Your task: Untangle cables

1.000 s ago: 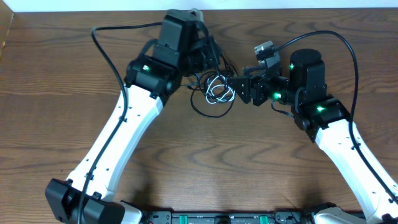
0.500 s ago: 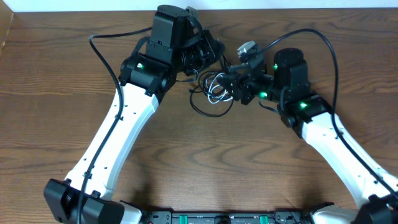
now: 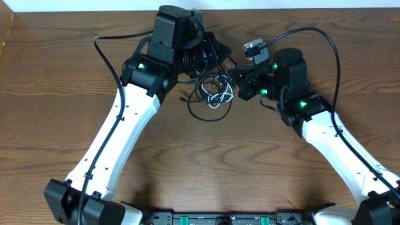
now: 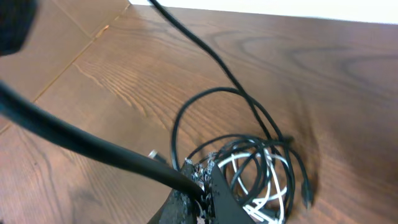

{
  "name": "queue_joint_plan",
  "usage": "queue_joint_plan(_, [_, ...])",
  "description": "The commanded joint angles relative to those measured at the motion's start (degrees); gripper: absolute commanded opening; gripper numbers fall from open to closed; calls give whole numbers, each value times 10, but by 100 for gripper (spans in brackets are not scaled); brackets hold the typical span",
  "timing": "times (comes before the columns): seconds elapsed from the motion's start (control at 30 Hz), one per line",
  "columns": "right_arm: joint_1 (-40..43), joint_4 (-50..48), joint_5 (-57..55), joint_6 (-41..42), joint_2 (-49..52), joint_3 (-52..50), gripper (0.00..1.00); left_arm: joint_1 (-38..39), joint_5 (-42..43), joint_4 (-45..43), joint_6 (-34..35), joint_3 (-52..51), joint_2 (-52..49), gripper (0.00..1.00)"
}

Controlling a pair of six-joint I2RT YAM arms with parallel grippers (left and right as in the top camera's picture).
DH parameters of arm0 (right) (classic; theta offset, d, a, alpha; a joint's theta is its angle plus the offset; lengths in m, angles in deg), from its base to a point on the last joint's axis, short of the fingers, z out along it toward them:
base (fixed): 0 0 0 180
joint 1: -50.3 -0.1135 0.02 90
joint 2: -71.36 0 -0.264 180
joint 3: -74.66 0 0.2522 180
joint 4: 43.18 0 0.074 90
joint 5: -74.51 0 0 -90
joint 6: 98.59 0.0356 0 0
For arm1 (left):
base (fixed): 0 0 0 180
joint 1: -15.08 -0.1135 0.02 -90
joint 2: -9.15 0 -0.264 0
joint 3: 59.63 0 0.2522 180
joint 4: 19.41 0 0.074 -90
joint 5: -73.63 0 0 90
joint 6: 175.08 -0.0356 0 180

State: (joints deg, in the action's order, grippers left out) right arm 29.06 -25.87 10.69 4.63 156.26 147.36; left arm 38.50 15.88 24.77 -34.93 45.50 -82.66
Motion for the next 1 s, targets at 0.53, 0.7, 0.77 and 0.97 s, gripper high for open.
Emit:
queue_joint_plan(0.53, [92,186,-23,37,-115,5,1,-1,-182,122,-204,10,8,8])
queue_joint_plan(0.7, [117,225,-23,41,-137,5,1,-1,-182,129,-233,10,8,8])
queue_joint_plan(0.77, [123,237,-23,41,-141,5,1,-1,-182,129,-241,7,8,11])
queue_joint_plan(0.97, [135,271,-41,53,-141,5,1,-1,-182,130,-249,-12,6,27])
